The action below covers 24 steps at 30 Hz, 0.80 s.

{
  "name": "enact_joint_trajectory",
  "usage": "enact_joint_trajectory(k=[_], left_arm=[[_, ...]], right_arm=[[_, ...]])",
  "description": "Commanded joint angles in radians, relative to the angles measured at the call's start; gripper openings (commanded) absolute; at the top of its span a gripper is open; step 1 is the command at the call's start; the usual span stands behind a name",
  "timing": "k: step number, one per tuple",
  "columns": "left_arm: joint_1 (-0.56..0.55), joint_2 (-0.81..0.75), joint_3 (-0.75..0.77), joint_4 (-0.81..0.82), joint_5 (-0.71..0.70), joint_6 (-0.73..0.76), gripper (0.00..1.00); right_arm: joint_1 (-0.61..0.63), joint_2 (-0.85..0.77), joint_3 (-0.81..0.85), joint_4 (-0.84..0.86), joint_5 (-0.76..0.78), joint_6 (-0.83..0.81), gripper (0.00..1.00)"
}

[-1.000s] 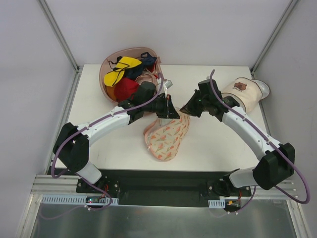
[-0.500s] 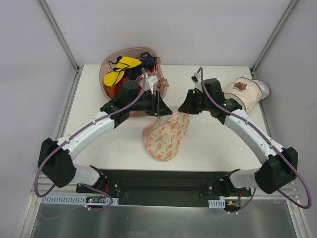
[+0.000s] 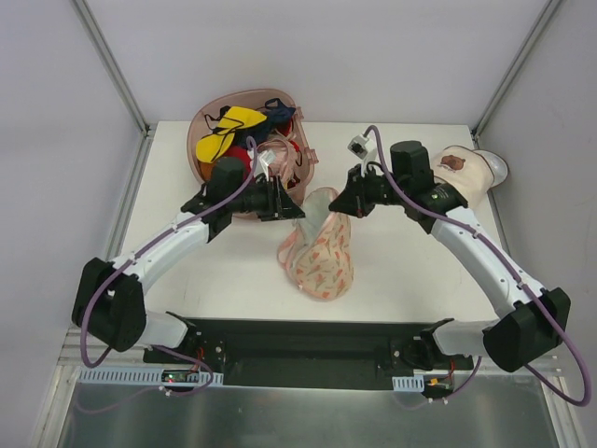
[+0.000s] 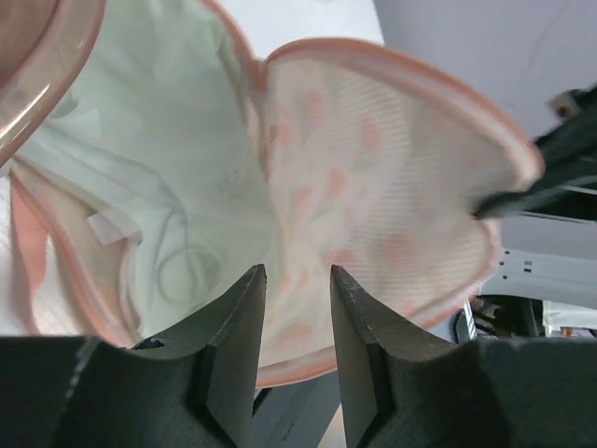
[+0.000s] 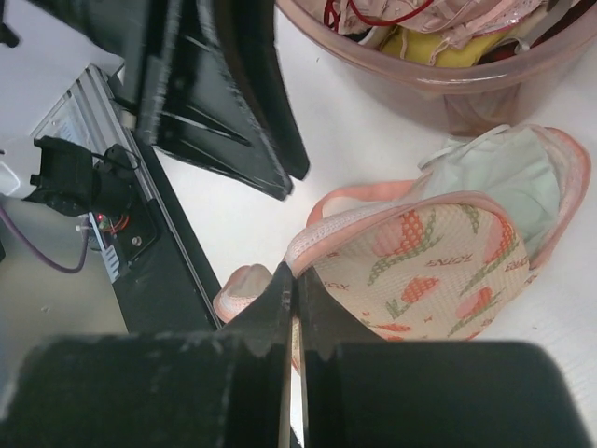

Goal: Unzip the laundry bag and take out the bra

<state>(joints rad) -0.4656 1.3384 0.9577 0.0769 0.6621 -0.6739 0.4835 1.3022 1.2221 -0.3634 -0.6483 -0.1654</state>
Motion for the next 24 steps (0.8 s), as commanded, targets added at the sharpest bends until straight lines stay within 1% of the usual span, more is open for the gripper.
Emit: enact_joint_trajectory(k=[1, 6, 8, 10, 13, 15, 18, 20, 21, 24], left_arm=[[-0.039, 0.073, 0.009, 0.031, 0.077, -0.02, 0.32], [-0.132, 0.198, 0.045, 0.031, 0.058, 0.01, 0.32], [-0.134, 0.247, 0.044, 0.027, 0.035, 0.026, 0.31], [-0.134, 0.263, 0.036, 0.008, -0.051, 0.066, 0.31], [-0.136, 0.297, 0.042, -0.006, -0.038, 0.091, 0.33], [-0.143, 0.327, 0.05, -0.017, -0.019, 0.099, 0.39], [-0.168, 0.347, 0.056, -0.068, -0.035, 0.132, 0.45], [-0.189, 0.347, 0.052, -0.098, -0.076, 0.169, 0.47], [-0.199, 0.346, 0.053, -0.133, -0.105, 0.18, 0.51], [-0.226, 0.337, 0.072, -0.222, -0.203, 0.23, 0.53]], right_arm=[[-0.029, -0.046, 0.068, -0.055, -0.105, -0.117, 0.01], [-0.034, -0.02, 0.059, -0.058, -0.139, -0.109, 0.01], [-0.034, -0.014, 0.059, -0.055, -0.142, -0.099, 0.01], [-0.033, -0.014, 0.063, -0.057, -0.145, -0.098, 0.01], [-0.037, -0.026, 0.059, -0.057, -0.137, -0.1, 0.01], [-0.037, -0.03, 0.059, -0.058, -0.14, -0.097, 0.01], [-0.04, -0.038, 0.063, -0.057, -0.136, -0.092, 0.01], [-0.04, -0.038, 0.063, -0.055, -0.128, -0.092, 0.01], [-0.04, -0.04, 0.063, -0.055, -0.123, -0.089, 0.01], [-0.042, -0.038, 0.059, -0.057, -0.12, -0.085, 0.01]])
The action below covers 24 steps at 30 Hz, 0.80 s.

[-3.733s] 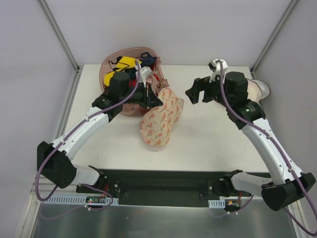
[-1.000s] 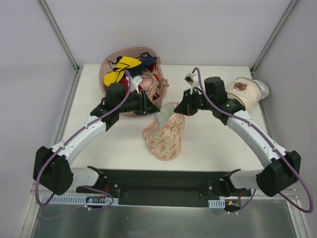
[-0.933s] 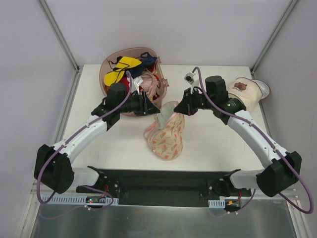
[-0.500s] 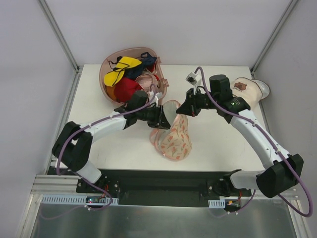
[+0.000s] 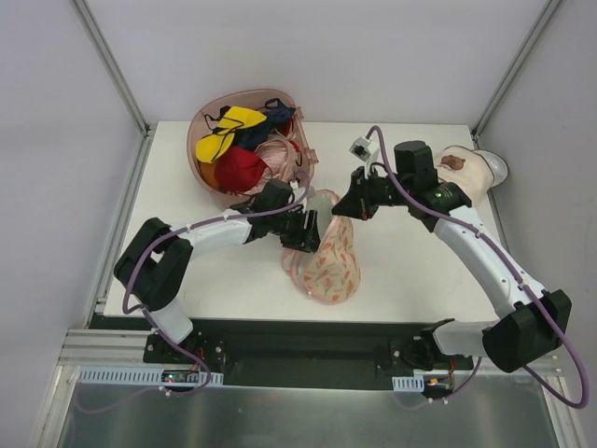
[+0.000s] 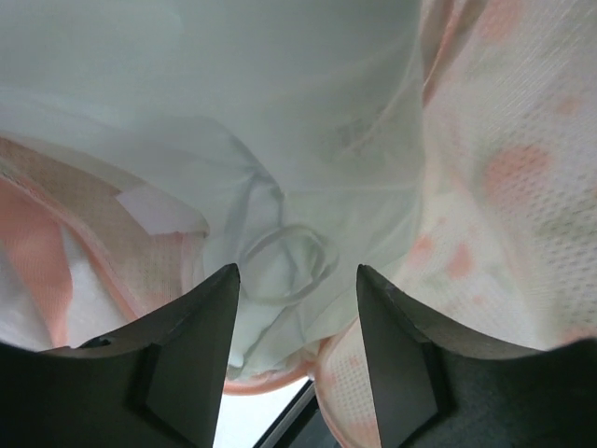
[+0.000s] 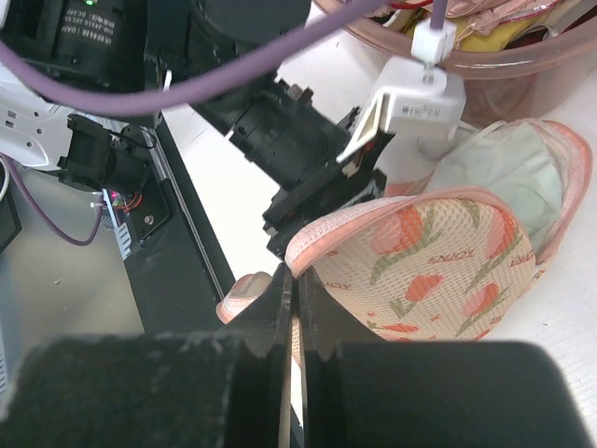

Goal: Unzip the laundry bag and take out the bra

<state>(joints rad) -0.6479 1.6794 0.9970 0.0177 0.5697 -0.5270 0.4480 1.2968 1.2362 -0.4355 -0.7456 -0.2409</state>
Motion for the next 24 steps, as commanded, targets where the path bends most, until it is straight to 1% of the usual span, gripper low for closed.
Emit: enact_joint_trajectory(k=[1, 3, 8, 11, 14, 17, 18, 21, 23, 24], left_arm=[[-0.045, -0.006, 0.037, -0.179, -0.125, 0.099, 0.53], [-0.047, -0.01, 0.038, -0.196, -0.149, 0.11, 0.53], [-0.067, 0.031, 0.06, -0.246, -0.151, 0.147, 0.49], [-0.093, 0.046, 0.069, -0.274, -0.201, 0.16, 0.47], [-0.111, 0.037, 0.069, -0.285, -0.274, 0.17, 0.47], [-0.121, 0.049, 0.081, -0.298, -0.301, 0.186, 0.48], [-0.124, 0.055, 0.087, -0.303, -0.306, 0.193, 0.5], [-0.145, 0.092, 0.109, -0.308, -0.321, 0.212, 0.5], [-0.154, 0.132, 0.12, -0.311, -0.343, 0.22, 0.45], [-0.16, 0.147, 0.126, -0.309, -0.349, 0.225, 0.39]], right_arm=[[-0.006, -0.033, 0.045, 0.015, -0.021, -0.008, 0.01], [-0.005, -0.033, 0.043, 0.017, -0.017, -0.006, 0.01], [-0.006, -0.025, 0.046, 0.026, -0.027, 0.009, 0.01], [-0.006, -0.03, 0.043, 0.024, -0.023, 0.011, 0.01], [-0.006, -0.031, 0.04, 0.027, -0.015, 0.012, 0.01], [-0.008, -0.022, 0.04, 0.029, -0.018, 0.018, 0.01], [-0.008, -0.019, 0.04, 0.032, -0.021, 0.02, 0.01], [-0.008, -0.016, 0.042, 0.04, -0.029, 0.028, 0.01], [-0.008, -0.016, 0.042, 0.044, -0.023, 0.029, 0.01], [-0.006, -0.017, 0.042, 0.046, -0.023, 0.029, 0.01]])
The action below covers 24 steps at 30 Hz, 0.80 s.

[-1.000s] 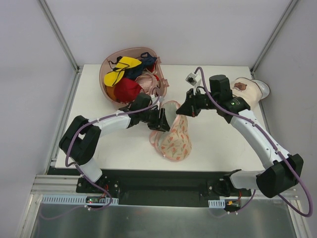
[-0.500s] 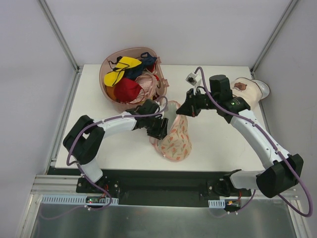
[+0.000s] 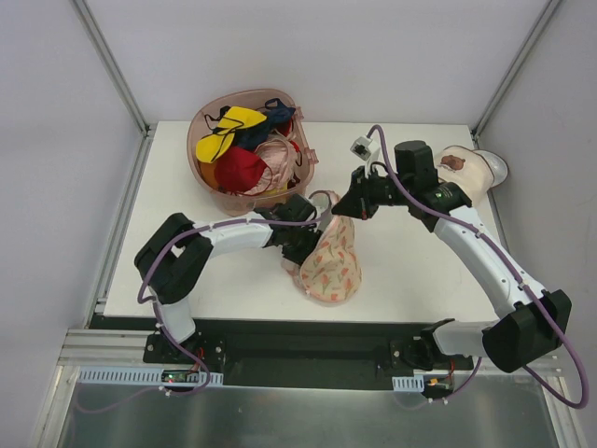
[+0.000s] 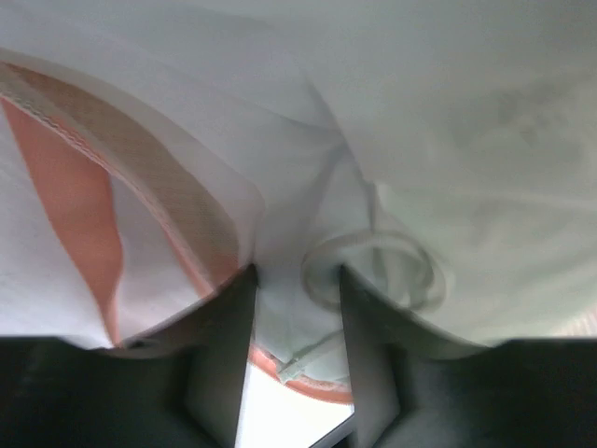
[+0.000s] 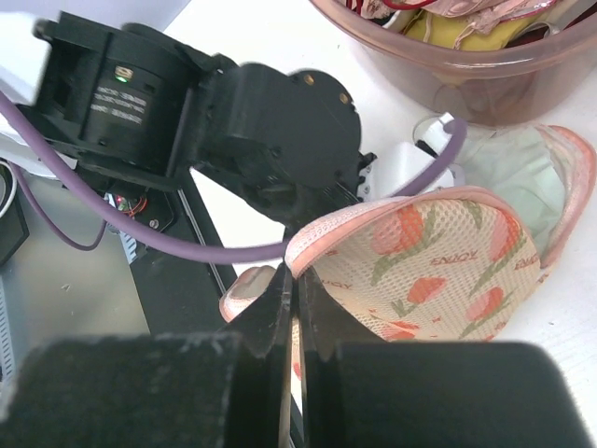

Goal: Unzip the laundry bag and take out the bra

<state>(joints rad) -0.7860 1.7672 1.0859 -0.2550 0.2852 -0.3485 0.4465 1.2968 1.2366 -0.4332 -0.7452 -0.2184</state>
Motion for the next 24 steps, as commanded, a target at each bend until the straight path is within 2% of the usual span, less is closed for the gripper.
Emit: enact_joint_trajectory(k=[1, 3, 6, 13, 19, 24], left_arm=[[-0.025, 0.087, 0.049, -0.038, -0.069, 0.057, 0.18], [-0.03, 0.101, 0.057, -0.049, -0.092, 0.051, 0.01], [-0.029, 0.063, 0.051, -0.055, -0.112, 0.032, 0.0], [-0.021, -0.22, 0.066, -0.133, -0.185, 0.037, 0.0], [0.065, -0.426, 0.091, -0.153, -0.173, 0.011, 0.0], [0.132, -0.495, 0.121, -0.148, -0.155, 0.028, 0.0]], right_arm=[[-0.005, -0.019, 0.041, 0.042, -0.023, 0.007, 0.01], [-0.005, -0.024, 0.04, 0.042, -0.022, 0.008, 0.01], [-0.006, -0.03, 0.035, 0.042, -0.016, 0.005, 0.01], [-0.008, -0.031, 0.027, 0.037, -0.02, -0.002, 0.01], [-0.008, -0.034, 0.02, 0.039, -0.013, -0.004, 0.01], [-0.008, -0.028, 0.014, 0.044, -0.014, -0.003, 0.01]])
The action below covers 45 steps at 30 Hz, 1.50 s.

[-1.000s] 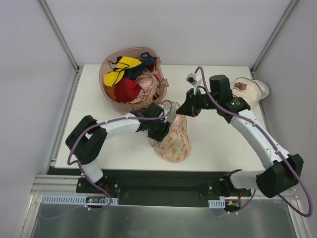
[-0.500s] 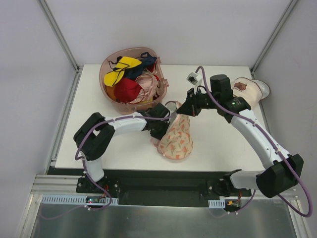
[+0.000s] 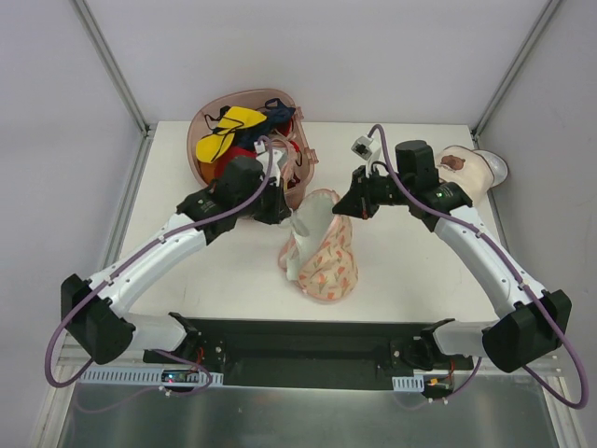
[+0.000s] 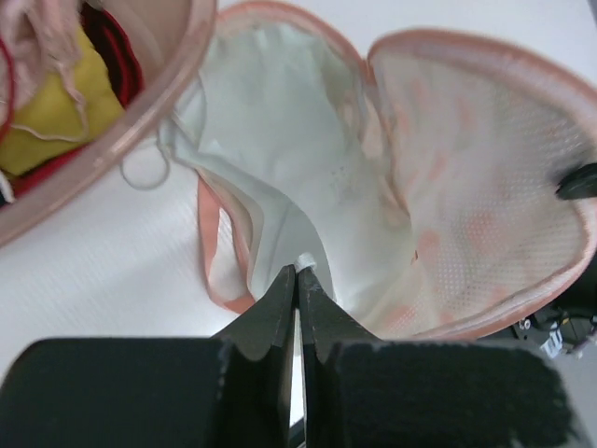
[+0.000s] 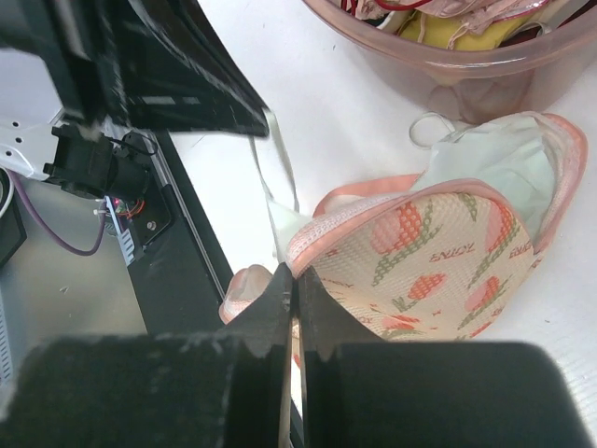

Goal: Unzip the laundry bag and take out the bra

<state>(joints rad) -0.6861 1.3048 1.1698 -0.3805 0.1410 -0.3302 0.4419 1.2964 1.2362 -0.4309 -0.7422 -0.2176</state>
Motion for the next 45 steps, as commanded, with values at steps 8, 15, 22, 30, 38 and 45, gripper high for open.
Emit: enact_joint_trajectory(k=[8, 15, 22, 30, 38, 45], left_arm=[[0.06, -0.018, 0.051, -0.028, -0.004, 0.002, 0.0], [0.114, -0.067, 0.35, -0.028, 0.023, 0.036, 0.0], [0.137, 0.092, 0.775, -0.038, 0.011, 0.094, 0.0], [0.137, 0.207, 1.069, 0.094, -0.075, 0.161, 0.0], [0.189, 0.358, 1.268, 0.149, -0.159, 0.246, 0.0], [0.313, 0.496, 1.252, 0.235, -0.095, 0.166, 0.0]], right_arm=[[-0.006, -0.042, 0.011, 0.043, -0.006, -0.005, 0.01], [-0.008, -0.046, 0.005, 0.041, -0.029, -0.005, 0.01], [-0.006, -0.088, -0.055, 0.044, -0.032, 0.027, 0.01], [-0.006, -0.167, -0.165, 0.063, -0.005, 0.049, 0.01], [-0.006, -0.166, -0.162, 0.073, -0.019, 0.06, 0.01], [-0.005, -0.17, -0.169, 0.083, -0.016, 0.069, 0.01]])
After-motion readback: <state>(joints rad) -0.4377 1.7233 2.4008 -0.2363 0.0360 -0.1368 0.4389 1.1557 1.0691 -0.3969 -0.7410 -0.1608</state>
